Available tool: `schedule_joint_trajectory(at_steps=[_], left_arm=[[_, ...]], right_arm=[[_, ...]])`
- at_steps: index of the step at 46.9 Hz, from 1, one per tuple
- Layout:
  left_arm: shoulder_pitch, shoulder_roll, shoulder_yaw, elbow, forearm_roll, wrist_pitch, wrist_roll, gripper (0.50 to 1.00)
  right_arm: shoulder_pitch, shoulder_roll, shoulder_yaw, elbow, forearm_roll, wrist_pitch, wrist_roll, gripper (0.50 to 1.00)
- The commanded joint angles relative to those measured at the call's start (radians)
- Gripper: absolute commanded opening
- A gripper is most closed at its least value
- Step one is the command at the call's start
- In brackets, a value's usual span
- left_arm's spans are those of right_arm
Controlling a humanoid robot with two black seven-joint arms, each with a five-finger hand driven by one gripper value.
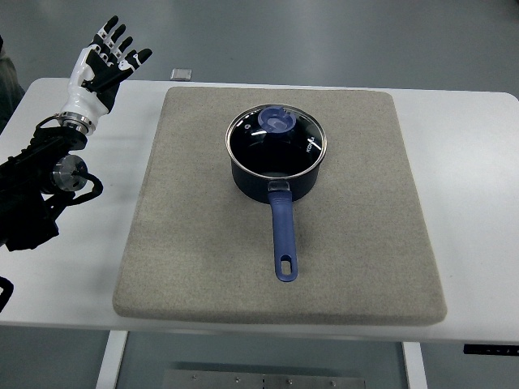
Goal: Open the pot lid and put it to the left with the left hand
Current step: 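Move the left hand over the pot toward the blue lid knob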
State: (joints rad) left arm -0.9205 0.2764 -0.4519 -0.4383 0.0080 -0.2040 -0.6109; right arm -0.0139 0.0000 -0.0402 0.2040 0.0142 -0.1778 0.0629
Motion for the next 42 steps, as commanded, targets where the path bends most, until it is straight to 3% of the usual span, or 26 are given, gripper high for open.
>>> schedule_joint_trajectory(at_steps=[1,24,42], left_arm=[[0.002,-0.002,-0.001,0.000,0.000,0.000,0.000,0.992],[-0.011,-0.003,0.007,-0.010,0.012,-0.014,0.000,0.992],[-0.124,0.018,0.035,-0.049,0.497,-0.015,0.000,0.984]], right_arm=[[0.000,0.000,-0.001,0.000,0.000,0.001,0.000,0.917],[0.000,0.000,0.000,0.000,0.000,0.001,0.000,0.917],[0.000,0.000,-0.001,0.000,0.000,0.000,0.000,0.917]])
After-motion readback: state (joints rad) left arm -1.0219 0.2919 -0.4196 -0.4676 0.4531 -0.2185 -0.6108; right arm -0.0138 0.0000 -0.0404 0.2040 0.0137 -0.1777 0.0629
